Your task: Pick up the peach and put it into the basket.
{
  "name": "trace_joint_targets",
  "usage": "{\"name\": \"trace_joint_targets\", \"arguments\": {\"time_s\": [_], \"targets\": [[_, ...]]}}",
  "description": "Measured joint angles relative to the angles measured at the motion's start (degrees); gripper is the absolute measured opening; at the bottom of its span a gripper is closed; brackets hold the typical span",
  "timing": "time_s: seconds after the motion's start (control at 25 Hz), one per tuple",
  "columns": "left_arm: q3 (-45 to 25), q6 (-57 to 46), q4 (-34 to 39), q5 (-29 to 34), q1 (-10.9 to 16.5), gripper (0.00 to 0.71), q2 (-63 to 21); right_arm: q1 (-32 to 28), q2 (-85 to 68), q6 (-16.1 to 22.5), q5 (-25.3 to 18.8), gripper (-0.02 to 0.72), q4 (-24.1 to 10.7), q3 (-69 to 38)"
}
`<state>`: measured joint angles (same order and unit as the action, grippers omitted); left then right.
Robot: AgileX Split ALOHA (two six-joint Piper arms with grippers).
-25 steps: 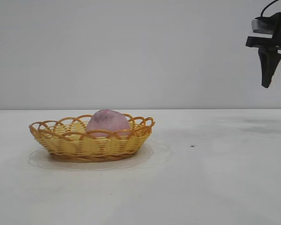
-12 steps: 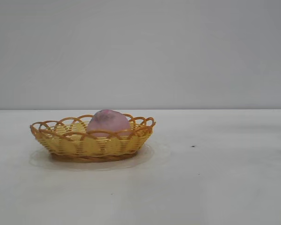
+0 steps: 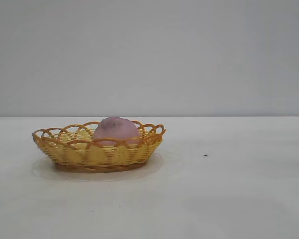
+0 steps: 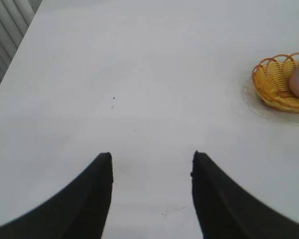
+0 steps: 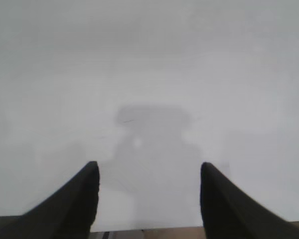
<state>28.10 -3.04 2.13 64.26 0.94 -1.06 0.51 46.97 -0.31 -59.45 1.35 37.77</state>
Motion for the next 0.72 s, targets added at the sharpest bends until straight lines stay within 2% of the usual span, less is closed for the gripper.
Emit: {"name": "trace_joint_targets", "arguments": {"time_s": [0.32, 0.72], "targets": [[0.0, 0.0, 0.0, 0.0, 0.0, 0.32, 0.0, 0.0, -17.41, -1.17, -2.73, 0.428, 1.2, -8.43], [0.0, 0.11, 0.0, 0.0, 0.0, 0.32, 0.0, 0.0, -33.42, -1.84, -4.57, 0.428, 1.88, -9.8]]}}
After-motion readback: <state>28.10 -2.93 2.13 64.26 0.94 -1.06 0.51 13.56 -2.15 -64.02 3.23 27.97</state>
